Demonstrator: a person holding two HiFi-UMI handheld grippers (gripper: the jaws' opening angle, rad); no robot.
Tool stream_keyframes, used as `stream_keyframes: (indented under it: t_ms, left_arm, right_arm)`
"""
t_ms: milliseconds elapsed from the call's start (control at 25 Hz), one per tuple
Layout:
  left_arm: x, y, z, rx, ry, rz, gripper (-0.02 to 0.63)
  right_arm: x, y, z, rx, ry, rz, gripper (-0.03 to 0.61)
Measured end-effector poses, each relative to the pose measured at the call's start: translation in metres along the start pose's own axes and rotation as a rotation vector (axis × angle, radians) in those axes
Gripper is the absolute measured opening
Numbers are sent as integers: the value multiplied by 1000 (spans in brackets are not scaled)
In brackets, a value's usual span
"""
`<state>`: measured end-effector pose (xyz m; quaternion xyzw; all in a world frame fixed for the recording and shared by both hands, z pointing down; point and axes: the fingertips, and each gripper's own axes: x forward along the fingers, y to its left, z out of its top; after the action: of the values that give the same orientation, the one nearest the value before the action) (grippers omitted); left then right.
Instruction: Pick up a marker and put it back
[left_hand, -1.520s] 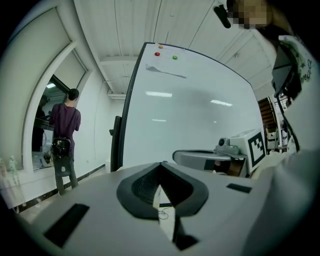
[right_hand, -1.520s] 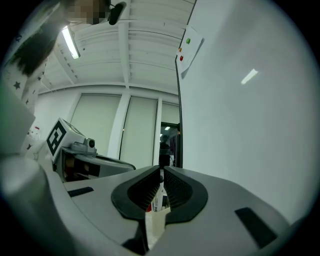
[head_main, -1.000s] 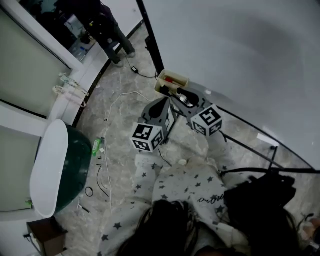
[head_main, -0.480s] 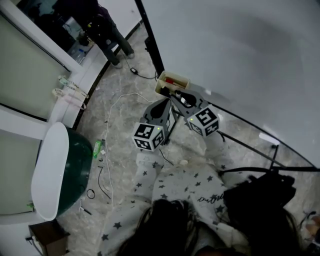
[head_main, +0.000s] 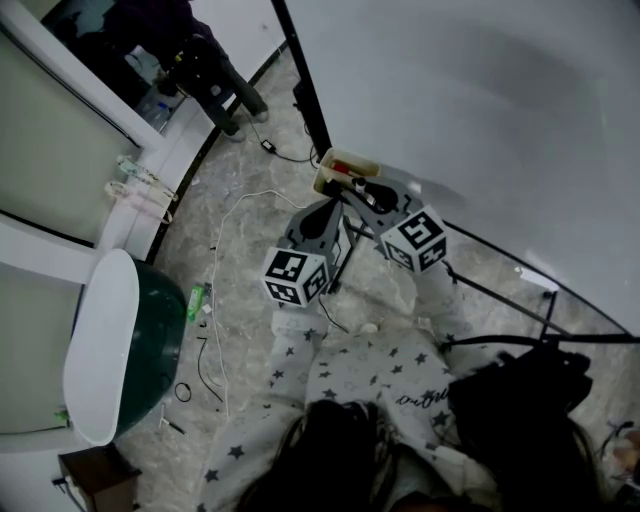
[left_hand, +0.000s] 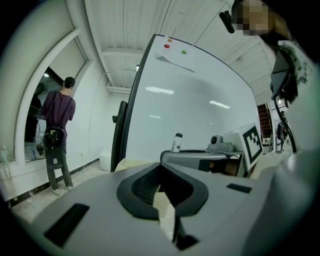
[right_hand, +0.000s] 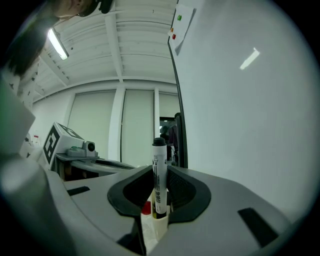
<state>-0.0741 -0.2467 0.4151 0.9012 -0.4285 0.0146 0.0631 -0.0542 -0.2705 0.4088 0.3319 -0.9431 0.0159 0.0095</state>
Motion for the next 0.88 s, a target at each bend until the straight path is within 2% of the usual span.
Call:
stream_keyframes:
  t_ms: [280,480,680,880]
  left_arm:
    - [-7,-13,32,25,-16,-28,2]
    - [-7,-24,47,85,-5,-34,2]
    - [-11,-35,72,113,-38,-48,2]
    - [-12,-36,82,71,-87,-53,2]
  right_arm:
    - [-12,1,36,-4,-20,13,83]
    - [-19,5,57,-16,-37,40,83]
    - [-26,12,81,-29,-51,65,83]
    - [-34,13,97,-32,-71,63,83]
